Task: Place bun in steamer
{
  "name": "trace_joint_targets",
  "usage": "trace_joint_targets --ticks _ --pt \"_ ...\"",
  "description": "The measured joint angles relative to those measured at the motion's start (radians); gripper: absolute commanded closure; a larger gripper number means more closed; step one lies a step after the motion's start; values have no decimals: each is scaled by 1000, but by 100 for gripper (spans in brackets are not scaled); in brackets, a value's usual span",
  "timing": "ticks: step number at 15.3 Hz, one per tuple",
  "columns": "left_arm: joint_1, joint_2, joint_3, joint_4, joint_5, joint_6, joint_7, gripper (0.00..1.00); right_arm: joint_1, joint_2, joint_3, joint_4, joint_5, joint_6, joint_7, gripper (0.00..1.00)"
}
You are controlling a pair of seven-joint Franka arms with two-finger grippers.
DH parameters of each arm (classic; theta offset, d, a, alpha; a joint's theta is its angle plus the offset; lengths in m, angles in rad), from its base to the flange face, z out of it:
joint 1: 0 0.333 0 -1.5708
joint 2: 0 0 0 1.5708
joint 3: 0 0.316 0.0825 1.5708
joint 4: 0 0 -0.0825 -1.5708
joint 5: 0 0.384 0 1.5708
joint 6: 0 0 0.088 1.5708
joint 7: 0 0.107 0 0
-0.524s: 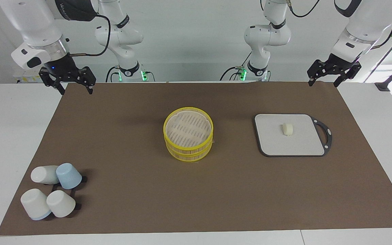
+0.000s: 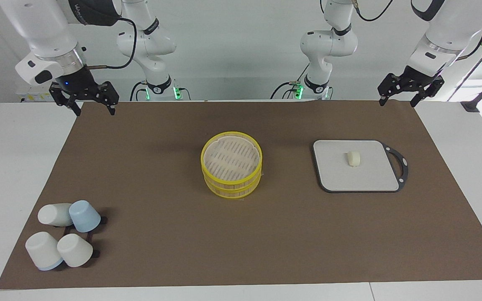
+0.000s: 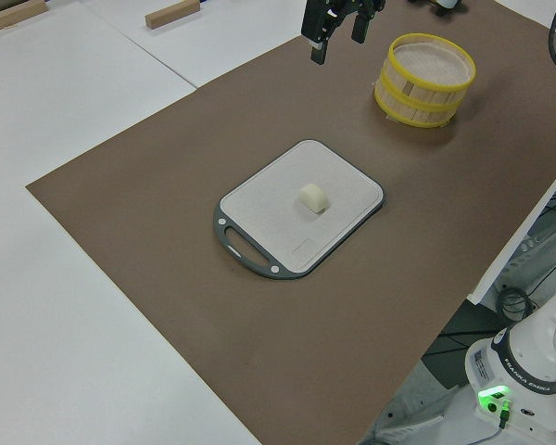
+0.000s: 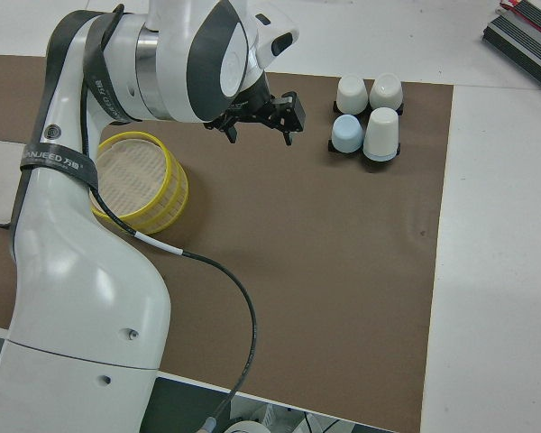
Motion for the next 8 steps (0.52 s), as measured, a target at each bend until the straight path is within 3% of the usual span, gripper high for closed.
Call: trace_joint_targets --ticks 4,8 --pt "0 0 0 0 0 0 0 0 9 -3 25 0 5 -29 -50 0" --pt "0 0 0 0 0 0 0 0 115 -1 44 1 33 -7 10 0"
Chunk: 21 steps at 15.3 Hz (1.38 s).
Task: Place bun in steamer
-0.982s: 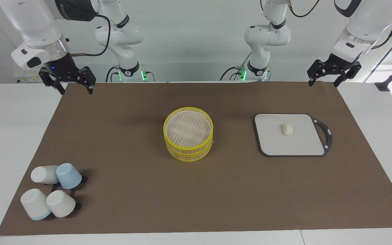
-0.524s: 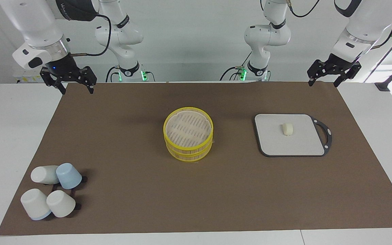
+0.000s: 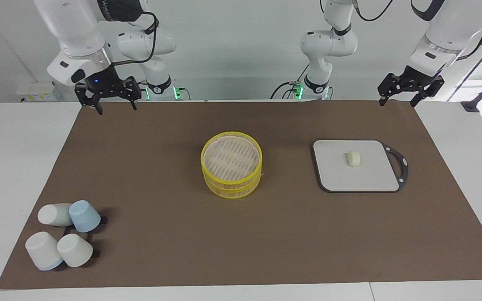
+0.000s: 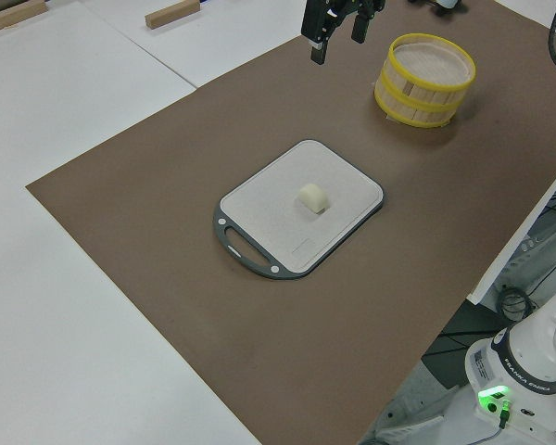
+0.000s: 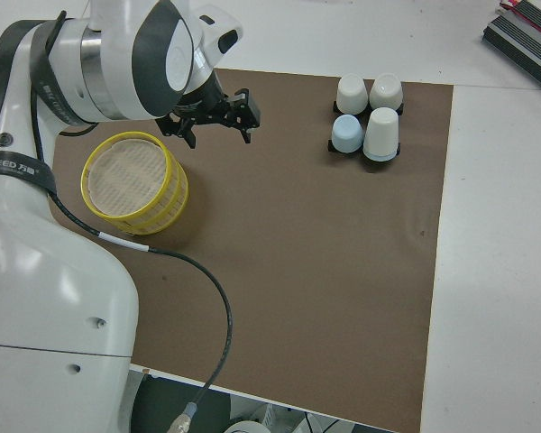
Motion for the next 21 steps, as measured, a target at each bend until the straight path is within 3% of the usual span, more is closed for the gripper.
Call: trace_joint_targets --ticks 4,6,8,11,17,19,21 --pt "0 0 0 0 0 0 0 0 186 84 8 88 38 27 255 0" --pt "0 0 1 -1 0 4 0 0 279 186 10 165 38 69 373 0" --pt "3 -9 7 -32 2 33 2 0 378 297 10 205 38 186 481 0" --pt "23 -53 13 -230 3 207 40 0 474 424 8 203 37 335 592 0" --pt "41 -60 15 -681 3 652 155 0 560 509 7 133 36 497 743 0" --pt "39 -41 11 -776 3 777 157 0 563 517 4 113 33 516 742 11" --pt "39 -4 6 -811 3 859 157 1 562 516 -4 99 33 532 734 46"
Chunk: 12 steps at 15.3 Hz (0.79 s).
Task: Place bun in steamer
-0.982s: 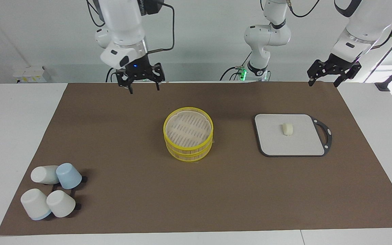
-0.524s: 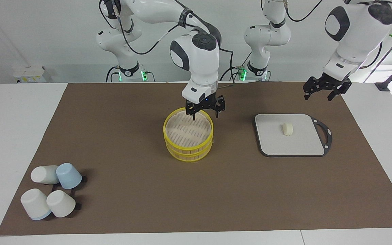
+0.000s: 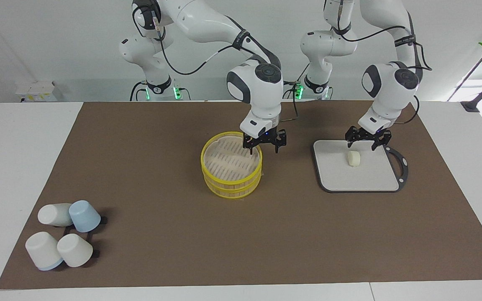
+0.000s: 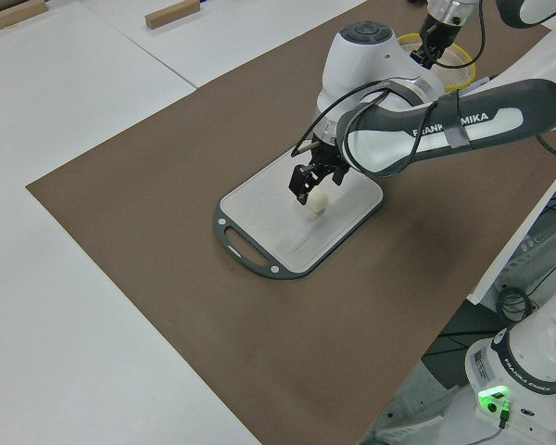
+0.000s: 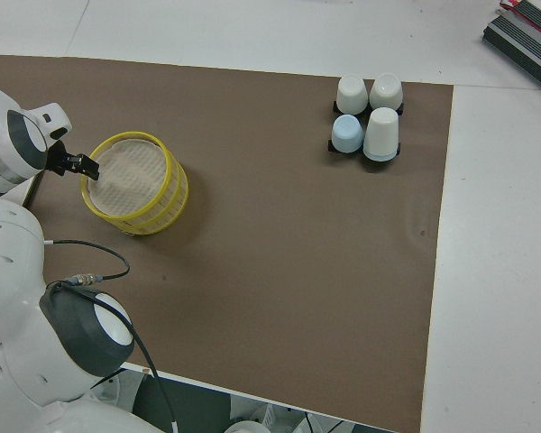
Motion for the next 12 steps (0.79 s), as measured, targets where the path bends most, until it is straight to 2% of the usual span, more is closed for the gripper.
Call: trace_joint_targets --ticks 2,4,6,10,11,12 --pt "0 41 -2 -1 0 55 0 1 -1 -5 -2 -24 0 27 -16 77" --pt "-1 63 -3 -1 0 80 0 4 0 -7 -1 -37 0 34 -19 100" --pt "-1 73 -3 -1 0 109 -1 13 1 -9 0 -42 0 34 -19 100" --pt "-2 80 -3 -1 0 129 -4 68 -12 -15 -2 -32 2 20 -35 100" --pt "-2 80 -4 -1 0 130 -7 77 -20 -15 -2 -10 -3 -24 -50 100" --pt "-2 80 -4 -1 0 130 -13 78 -33 -15 -5 24 -22 -106 -78 100"
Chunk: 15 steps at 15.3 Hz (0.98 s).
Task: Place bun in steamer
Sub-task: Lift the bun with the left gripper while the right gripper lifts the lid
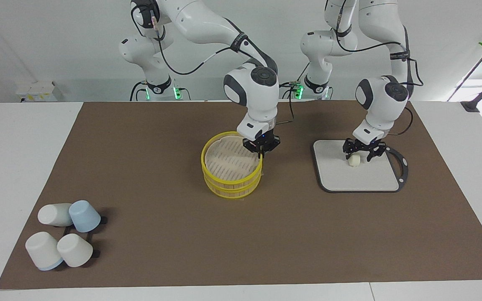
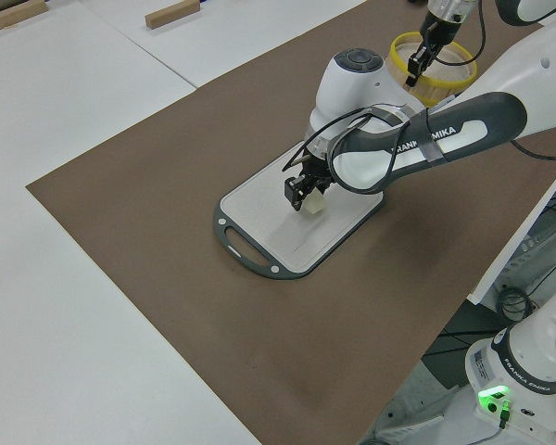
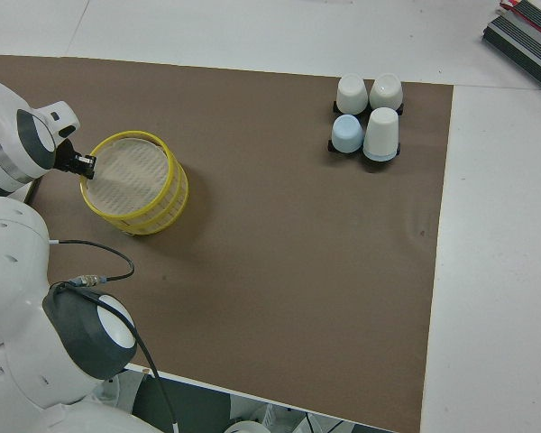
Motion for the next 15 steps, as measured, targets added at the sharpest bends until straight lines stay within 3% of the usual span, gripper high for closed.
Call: trace_joint_targets --ticks 4,6,8,11,13,15 --pt "-1 0 -4 8 0 -14 -31 78 -87 -31 -11 139 -43 -277 -161 100" --pt "-33 2 -8 78 -19 -115 -114 78 -140 -80 -13 158 -54 -379 -255 100" --pt "-121 20 -12 240 -58 -281 -290 78 -189 -122 -14 158 -79 -465 -349 100" --pt "-282 106 -21 551 -96 -481 -628 78 -235 -149 -16 158 -119 -532 -451 100" --pt "-383 184 -23 719 -128 -525 -818 78 -274 -159 -17 158 -126 -555 -520 100" --pt "-492 247 -26 797 -131 -508 -973 78 -324 -175 -18 157 -127 -572 -591 100"
